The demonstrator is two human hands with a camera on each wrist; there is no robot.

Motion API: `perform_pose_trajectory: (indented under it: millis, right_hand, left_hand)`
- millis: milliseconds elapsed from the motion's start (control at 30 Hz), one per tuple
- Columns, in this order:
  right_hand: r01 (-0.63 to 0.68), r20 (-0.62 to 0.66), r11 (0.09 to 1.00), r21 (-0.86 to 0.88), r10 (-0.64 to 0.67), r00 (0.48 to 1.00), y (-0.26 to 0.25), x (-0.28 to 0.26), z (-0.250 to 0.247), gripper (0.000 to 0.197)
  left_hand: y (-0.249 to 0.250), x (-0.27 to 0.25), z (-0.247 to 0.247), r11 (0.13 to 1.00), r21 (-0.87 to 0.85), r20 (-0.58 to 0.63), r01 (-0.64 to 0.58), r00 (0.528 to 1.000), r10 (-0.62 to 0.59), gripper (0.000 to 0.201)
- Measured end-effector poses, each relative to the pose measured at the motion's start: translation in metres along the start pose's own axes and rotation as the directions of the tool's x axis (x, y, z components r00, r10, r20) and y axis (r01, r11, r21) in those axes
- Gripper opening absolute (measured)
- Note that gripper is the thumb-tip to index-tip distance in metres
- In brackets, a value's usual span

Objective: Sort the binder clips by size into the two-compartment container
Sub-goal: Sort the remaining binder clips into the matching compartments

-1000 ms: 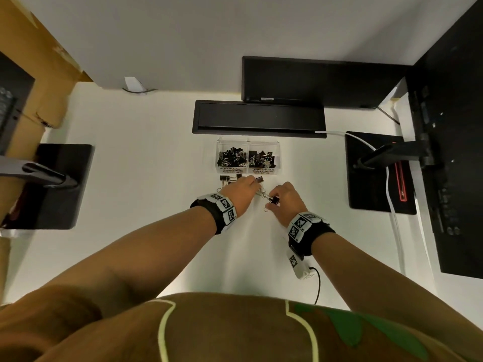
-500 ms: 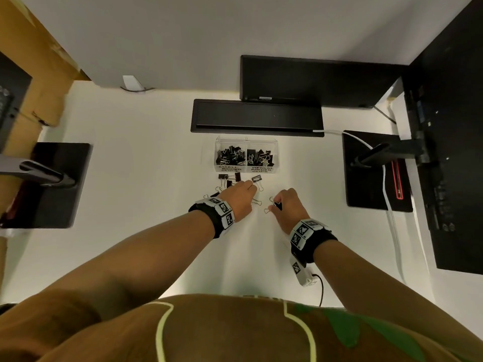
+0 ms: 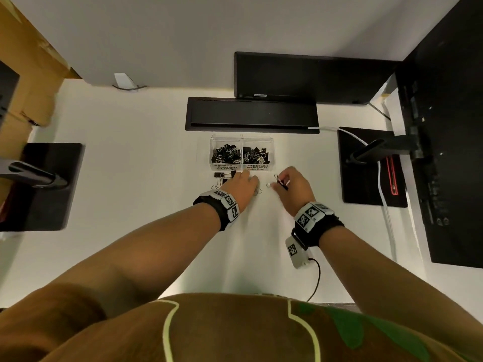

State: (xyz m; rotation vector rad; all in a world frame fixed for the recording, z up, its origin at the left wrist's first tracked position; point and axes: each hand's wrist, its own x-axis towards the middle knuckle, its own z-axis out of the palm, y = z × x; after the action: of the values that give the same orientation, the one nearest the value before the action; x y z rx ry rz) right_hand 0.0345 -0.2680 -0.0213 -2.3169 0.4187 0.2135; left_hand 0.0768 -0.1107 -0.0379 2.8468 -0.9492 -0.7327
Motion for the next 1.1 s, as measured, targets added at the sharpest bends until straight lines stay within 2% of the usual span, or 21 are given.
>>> perform_pose_trajectory:
  millis: [67, 167, 300, 400, 500, 567, 667, 733, 800, 867, 967, 1100]
  right_hand:
    - [0.022, -0.040, 1.000, 0.011, -0.022, 0.999, -0.016, 0.016, -0.008, 0.014]
    - [0.078, -0.075, 0.997, 0.016, -0.076, 0.994, -0.039, 0.039, -0.014, 0.014]
    - [0.130, -0.043, 0.990, -0.048, -0.132, 0.990, -0.058, 0.057, -0.011, 0.023]
    - [0.211, 0.003, 0.972, -0.101, -0.212, 0.977, -0.064, 0.054, 0.001, 0.017]
    - [0.309, 0.171, 0.938, -0.154, -0.283, 0.944, -0.064, 0.046, 0.019, 0.019]
    - [0.380, 0.323, 0.905, -0.188, -0.309, 0.895, -0.060, 0.040, 0.030, 0.025]
    - [0.461, 0.490, 0.854, -0.240, -0.303, 0.817, -0.056, 0.036, 0.042, 0.042]
    - [0.482, 0.537, 0.823, -0.300, -0.272, 0.798, -0.052, 0.036, 0.049, 0.056]
    - [0.494, 0.547, 0.804, -0.331, -0.263, 0.795, -0.046, 0.035, 0.055, 0.066]
    - [0.502, 0.523, 0.796, -0.338, -0.284, 0.804, -0.039, 0.034, 0.059, 0.065]
    - [0.479, 0.445, 0.805, -0.349, -0.308, 0.841, -0.031, 0.031, 0.058, 0.048]
    - [0.392, 0.385, 0.835, -0.387, -0.239, 0.891, -0.018, 0.023, 0.053, 0.032]
  left_hand:
    - [0.000, -0.004, 0.001, 1.000, -0.021, 0.000, 0.012, 1.000, -0.012, 0.045]
    - [-0.001, -0.011, 0.003, 0.999, -0.040, 0.015, 0.026, 1.000, -0.025, 0.046]
    - [0.002, -0.019, 0.006, 0.995, -0.087, 0.023, 0.044, 0.999, -0.042, 0.046]
    - [0.002, -0.027, 0.009, 0.995, -0.091, 0.025, 0.042, 0.999, -0.040, 0.042]
    - [-0.002, -0.035, 0.011, 0.998, -0.057, 0.022, -0.002, 1.000, 0.003, 0.042]
    - [-0.003, -0.041, 0.011, 1.000, -0.024, 0.037, -0.013, 0.999, 0.014, 0.046]
    - [-0.005, -0.047, 0.013, 1.000, -0.003, 0.065, -0.023, 0.998, 0.024, 0.058]
    - [-0.007, -0.053, 0.015, 0.999, 0.009, 0.079, -0.030, 0.996, 0.030, 0.058]
    - [-0.009, -0.057, 0.019, 0.999, 0.025, 0.087, -0.045, 0.995, 0.043, 0.055]
    - [-0.011, -0.060, 0.021, 0.998, 0.030, 0.085, -0.054, 0.995, 0.052, 0.050]
    - [-0.013, -0.061, 0.022, 0.999, 0.012, 0.070, -0.049, 0.996, 0.048, 0.048]
    - [-0.014, -0.061, 0.024, 0.998, -0.011, 0.061, -0.061, 0.996, 0.062, 0.047]
